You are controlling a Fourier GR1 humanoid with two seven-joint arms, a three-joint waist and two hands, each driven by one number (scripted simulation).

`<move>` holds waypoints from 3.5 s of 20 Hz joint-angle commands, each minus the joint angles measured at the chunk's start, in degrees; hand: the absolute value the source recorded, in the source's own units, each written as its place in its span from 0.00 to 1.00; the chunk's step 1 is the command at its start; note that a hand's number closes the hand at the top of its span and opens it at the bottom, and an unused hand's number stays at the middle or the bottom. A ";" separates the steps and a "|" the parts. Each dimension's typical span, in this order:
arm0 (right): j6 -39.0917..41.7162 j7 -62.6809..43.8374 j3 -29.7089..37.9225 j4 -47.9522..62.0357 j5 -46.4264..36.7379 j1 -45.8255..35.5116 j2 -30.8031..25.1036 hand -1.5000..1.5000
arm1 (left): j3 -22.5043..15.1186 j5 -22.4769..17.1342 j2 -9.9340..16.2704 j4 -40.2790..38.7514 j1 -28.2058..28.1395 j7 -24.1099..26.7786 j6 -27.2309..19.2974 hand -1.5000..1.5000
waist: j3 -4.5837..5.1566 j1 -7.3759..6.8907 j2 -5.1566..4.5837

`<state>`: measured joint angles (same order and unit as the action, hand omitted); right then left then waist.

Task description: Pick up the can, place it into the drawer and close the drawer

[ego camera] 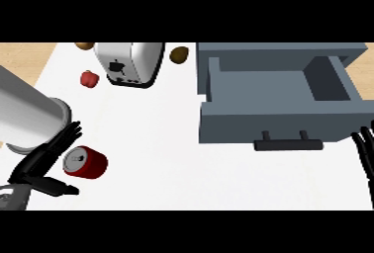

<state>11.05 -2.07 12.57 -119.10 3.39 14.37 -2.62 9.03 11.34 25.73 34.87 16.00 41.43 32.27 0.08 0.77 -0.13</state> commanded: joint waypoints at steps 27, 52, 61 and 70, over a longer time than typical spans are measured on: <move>2.08 -0.15 -0.10 -5.10 0.52 5.18 1.76 0.00 | -6.58 0.62 -4.63 -7.44 6.45 8.73 2.45 1.00 | -0.05 -0.04 0.14; 0.28 -5.79 2.22 -8.60 3.46 3.16 2.43 0.00 | 4.63 -18.61 -17.79 24.38 4.84 -24.93 -26.81 1.00 | -0.16 -1.20 0.49; 0.81 -3.21 1.92 -8.38 1.81 4.52 2.19 0.00 | -5.52 -11.31 -24.84 40.32 5.22 -34.05 -37.32 1.00 | -0.12 -0.66 0.30; -0.04 -1.93 2.04 -7.18 2.16 3.22 2.59 0.00 | -12.89 -10.21 -25.71 48.29 17.88 -54.07 -44.11 1.00 | -0.12 -0.42 0.26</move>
<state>11.20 -4.94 14.58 -126.14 5.92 17.56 -0.49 -1.87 -0.37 0.44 80.02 28.75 -5.22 -9.54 -0.03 0.26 0.13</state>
